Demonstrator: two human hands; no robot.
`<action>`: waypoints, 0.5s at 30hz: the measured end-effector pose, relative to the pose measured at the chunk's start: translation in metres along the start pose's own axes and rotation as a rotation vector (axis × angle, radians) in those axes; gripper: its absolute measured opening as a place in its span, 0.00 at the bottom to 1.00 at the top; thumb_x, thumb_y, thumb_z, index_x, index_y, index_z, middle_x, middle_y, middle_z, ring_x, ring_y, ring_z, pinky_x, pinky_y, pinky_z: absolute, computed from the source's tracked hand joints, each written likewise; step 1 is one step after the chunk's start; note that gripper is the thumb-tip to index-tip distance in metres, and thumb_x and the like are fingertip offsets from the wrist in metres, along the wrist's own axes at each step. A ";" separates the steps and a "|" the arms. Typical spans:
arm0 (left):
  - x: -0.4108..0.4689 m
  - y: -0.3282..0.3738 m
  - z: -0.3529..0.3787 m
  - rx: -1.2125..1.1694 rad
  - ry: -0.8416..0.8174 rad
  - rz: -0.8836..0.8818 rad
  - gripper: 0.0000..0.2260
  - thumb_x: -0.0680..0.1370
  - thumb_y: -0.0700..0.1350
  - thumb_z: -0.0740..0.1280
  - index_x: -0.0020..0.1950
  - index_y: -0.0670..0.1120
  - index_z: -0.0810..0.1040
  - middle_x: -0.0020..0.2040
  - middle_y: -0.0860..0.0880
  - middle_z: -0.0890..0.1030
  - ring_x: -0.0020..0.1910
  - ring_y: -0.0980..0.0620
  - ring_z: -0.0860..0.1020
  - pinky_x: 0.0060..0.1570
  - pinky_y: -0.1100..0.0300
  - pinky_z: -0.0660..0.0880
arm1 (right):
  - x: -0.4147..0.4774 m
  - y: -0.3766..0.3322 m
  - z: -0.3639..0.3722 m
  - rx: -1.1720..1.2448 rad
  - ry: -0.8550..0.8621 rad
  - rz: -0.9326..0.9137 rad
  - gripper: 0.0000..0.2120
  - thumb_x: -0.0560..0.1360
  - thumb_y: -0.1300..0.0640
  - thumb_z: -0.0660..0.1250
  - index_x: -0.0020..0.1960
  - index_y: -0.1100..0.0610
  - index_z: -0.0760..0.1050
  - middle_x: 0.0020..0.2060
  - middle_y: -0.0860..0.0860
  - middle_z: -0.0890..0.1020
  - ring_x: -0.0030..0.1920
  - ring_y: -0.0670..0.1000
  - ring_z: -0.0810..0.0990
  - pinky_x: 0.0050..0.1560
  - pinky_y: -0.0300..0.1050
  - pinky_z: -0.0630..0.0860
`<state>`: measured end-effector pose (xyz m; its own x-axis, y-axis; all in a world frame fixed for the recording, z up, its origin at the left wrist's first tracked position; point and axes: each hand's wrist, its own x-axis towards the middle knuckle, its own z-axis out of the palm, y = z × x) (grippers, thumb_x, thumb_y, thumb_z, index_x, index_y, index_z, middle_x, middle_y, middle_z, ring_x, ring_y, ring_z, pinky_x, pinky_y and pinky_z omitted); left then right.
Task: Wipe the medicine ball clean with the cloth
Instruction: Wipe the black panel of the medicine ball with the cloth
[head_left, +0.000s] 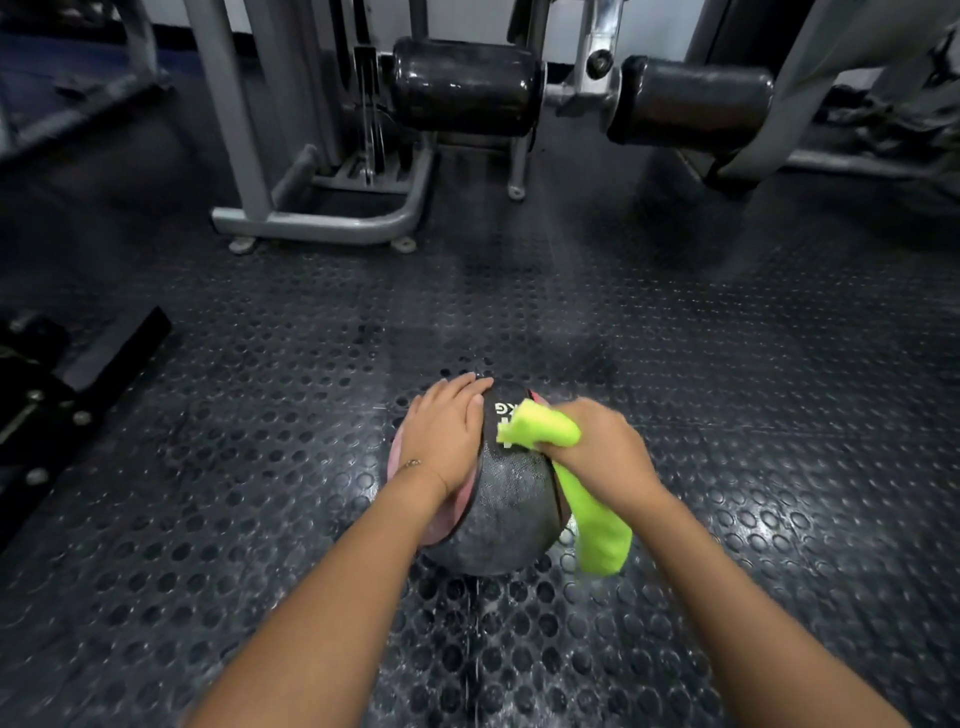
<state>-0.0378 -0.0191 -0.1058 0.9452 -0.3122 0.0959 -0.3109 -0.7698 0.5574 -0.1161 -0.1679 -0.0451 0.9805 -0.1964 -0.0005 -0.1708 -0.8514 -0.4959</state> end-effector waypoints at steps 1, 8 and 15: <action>0.002 -0.001 0.001 -0.002 0.000 0.002 0.18 0.83 0.48 0.48 0.71 0.56 0.67 0.73 0.55 0.66 0.74 0.52 0.60 0.74 0.52 0.53 | 0.009 -0.003 -0.002 -0.020 0.000 0.011 0.13 0.72 0.49 0.67 0.54 0.52 0.79 0.50 0.54 0.81 0.54 0.58 0.77 0.46 0.47 0.71; 0.017 -0.011 0.002 -0.054 -0.002 -0.027 0.19 0.83 0.46 0.48 0.70 0.53 0.70 0.71 0.52 0.69 0.72 0.52 0.64 0.73 0.56 0.56 | -0.015 -0.002 0.012 0.035 0.044 0.014 0.13 0.72 0.48 0.66 0.54 0.51 0.77 0.50 0.53 0.80 0.54 0.57 0.76 0.47 0.48 0.71; 0.027 -0.012 0.005 -0.059 -0.016 -0.013 0.18 0.83 0.47 0.48 0.70 0.53 0.70 0.71 0.52 0.69 0.72 0.53 0.63 0.73 0.56 0.56 | 0.021 -0.007 0.006 0.109 0.059 0.100 0.07 0.71 0.52 0.68 0.47 0.54 0.79 0.46 0.55 0.82 0.51 0.60 0.78 0.43 0.48 0.71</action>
<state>-0.0089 -0.0217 -0.1140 0.9473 -0.3115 0.0750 -0.2913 -0.7398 0.6065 -0.0937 -0.1635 -0.0471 0.9510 -0.3091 -0.0050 -0.2530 -0.7689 -0.5872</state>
